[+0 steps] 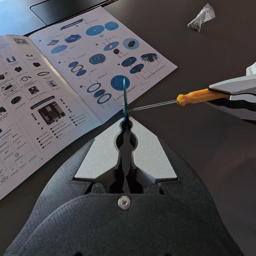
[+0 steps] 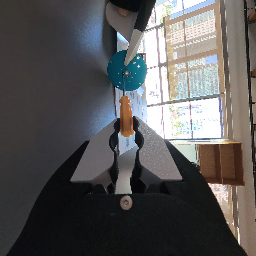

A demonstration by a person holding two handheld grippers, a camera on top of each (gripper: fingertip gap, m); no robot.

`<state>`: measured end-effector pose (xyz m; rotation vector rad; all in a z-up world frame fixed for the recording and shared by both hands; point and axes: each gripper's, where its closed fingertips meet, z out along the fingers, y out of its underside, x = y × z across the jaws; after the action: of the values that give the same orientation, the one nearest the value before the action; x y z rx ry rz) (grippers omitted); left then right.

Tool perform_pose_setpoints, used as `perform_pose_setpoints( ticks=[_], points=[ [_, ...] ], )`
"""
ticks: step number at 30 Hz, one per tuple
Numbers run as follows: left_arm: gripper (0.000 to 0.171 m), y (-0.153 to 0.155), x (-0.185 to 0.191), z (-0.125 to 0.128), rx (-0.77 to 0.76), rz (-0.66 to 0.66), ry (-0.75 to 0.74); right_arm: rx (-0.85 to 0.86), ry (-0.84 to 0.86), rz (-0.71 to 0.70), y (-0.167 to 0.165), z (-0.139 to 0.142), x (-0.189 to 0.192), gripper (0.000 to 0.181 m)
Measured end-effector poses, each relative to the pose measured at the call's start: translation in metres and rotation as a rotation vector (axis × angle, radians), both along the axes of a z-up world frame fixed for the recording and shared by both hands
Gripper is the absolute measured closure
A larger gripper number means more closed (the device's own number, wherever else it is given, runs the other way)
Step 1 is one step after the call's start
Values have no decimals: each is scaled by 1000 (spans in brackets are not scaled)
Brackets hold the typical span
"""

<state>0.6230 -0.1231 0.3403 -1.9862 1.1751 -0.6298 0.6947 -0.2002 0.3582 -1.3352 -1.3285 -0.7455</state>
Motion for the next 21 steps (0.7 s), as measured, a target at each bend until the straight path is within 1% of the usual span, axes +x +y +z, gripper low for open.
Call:
perform_pose_setpoints(
  ticks=[2,5,6,7,10,15,18,21],
  points=[
    [171,0,0,0,4,-1,6,12,-21,-3,0,1,1,164],
    [171,0,1,0,5,8,8,58,-95,9,-1,1,-1,164],
    [171,1,1,0,9,13,9,56,-88,9,-1,0,-2,164],
    [171,2,1,1,18,20,5,25,-29,7,0,0,-3,164],
    [171,7,2,10,87,40,-29,-169,321,-36,5,2,0,164],
    [171,10,3,49,266,66,-139,-510,972,-41,8,20,1,165],
    [171,3,5,78,417,61,-222,-742,1324,19,4,28,-1,165],
    [171,-6,5,100,598,52,-245,-974,1597,119,-5,36,-9,165]
  ],
)
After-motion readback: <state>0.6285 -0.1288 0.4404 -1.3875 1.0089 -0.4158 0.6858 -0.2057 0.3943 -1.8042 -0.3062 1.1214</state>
